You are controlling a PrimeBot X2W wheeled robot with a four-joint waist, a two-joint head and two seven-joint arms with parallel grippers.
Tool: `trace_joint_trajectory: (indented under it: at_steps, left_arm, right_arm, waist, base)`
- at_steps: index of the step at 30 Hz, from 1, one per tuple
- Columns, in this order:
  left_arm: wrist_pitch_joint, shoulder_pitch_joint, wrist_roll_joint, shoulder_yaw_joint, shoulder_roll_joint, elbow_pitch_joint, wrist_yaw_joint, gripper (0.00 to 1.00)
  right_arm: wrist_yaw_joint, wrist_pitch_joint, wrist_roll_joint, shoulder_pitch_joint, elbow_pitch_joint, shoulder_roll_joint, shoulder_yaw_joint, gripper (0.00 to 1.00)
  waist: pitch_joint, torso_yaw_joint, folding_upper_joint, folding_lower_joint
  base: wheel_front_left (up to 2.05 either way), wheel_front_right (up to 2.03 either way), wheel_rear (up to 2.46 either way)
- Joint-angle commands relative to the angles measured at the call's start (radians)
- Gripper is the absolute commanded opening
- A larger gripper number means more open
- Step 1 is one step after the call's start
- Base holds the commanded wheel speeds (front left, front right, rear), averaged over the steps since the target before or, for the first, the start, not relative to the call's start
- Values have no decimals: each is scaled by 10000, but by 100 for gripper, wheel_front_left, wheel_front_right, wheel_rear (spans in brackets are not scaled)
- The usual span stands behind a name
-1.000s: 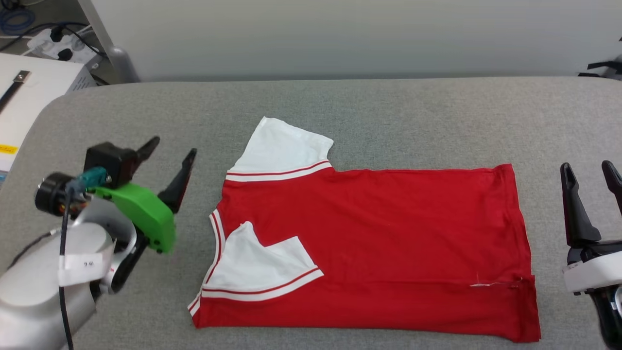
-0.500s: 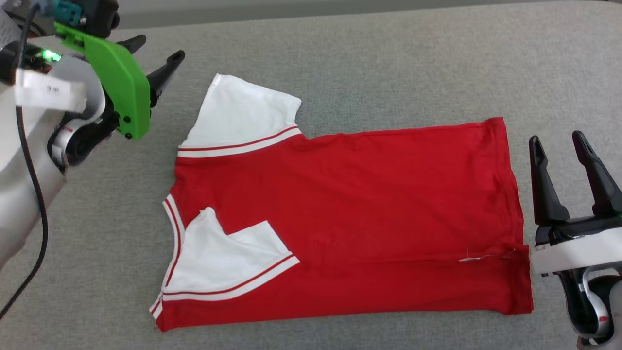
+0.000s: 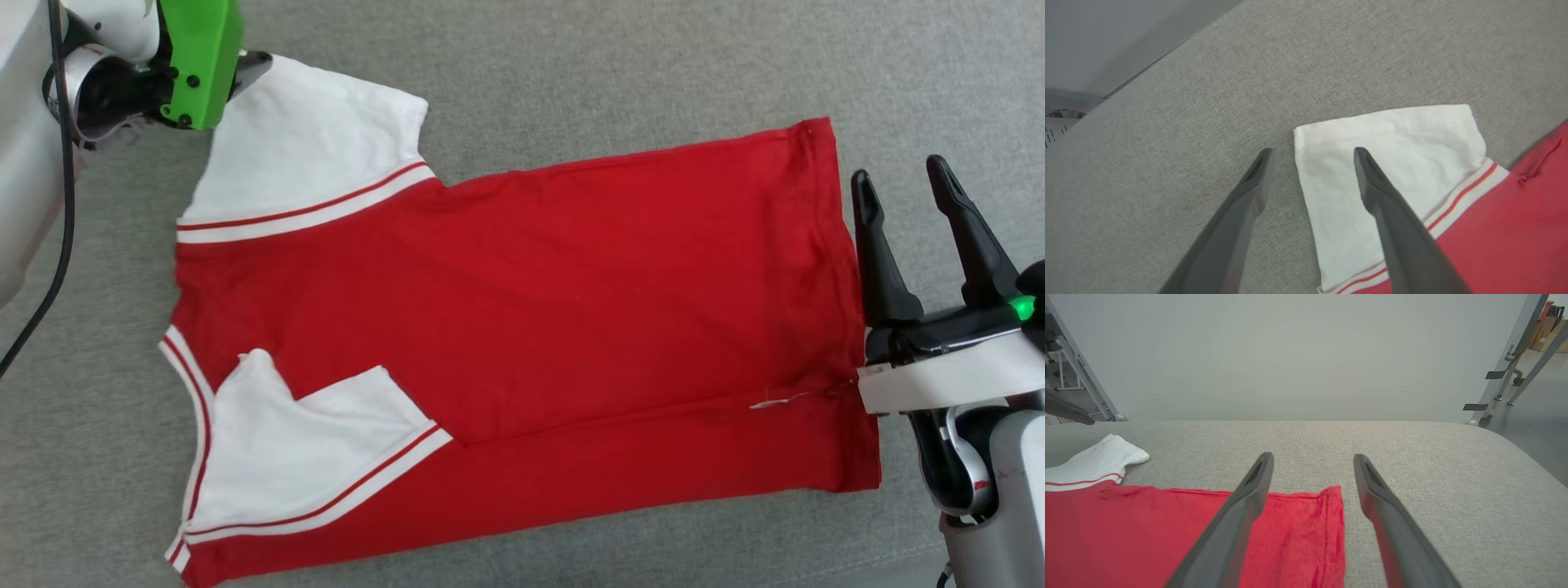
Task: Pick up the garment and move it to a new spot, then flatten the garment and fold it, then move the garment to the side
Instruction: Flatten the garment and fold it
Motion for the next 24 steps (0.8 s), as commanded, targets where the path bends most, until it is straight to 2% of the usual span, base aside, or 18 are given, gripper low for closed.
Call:
trace_joint_trajectory:
  at_steps: [1, 11, 12, 13, 17, 20, 24]
  left_arm:
    - [92, -146, 100, -78, -22, 185, 18, 100]
    - [616, 461, 248, -834, 126, 777, -88, 100]
    - [617, 546, 213, -882, 110, 730, -97, 35]
    - [613, 607, 167, -908, 99, 688, -102, 0]
    - [248, 681, 206, -1002, 70, 538, -113, 0]
    - [-163, 568, 655, -1158, 90, 412, -115, 0]
    - [-860, 543, 617, -1107, -126, 284, -117, 0]
  right_arm:
    - [-6, -111, 21, -219, 70, -6, 62, 100]
    - [-6, -470, 118, -613, 558, -43, 205, 100]
    - [-6, -491, 130, -645, 588, -62, 195, 100]
    - [-6, -504, 132, -672, 603, -81, 198, 100]
    - [-6, -489, 124, -746, 626, -231, 135, 100]
    - [-6, -315, 133, -785, 597, -512, -22, 100]
    - [-6, 493, 248, -936, 505, -1305, -146, 100]
  waist:
    - [693, -506, -1, -2]
    - [928, -574, -1, -2]
    - [907, -542, -1, -2]
    - [888, -524, -1, -2]
    - [647, -379, -1, -2]
    - [334, -217, -1, -2]
    - [-218, 104, -1, -2]
  base:
    - [0, 0, 0]
    - [0, 0, 0]
    - [0, 0, 0]
    - [0, 0, 0]
    - [0, 0, 0]
    - [0, 0, 0]
    - [0, 0, 0]
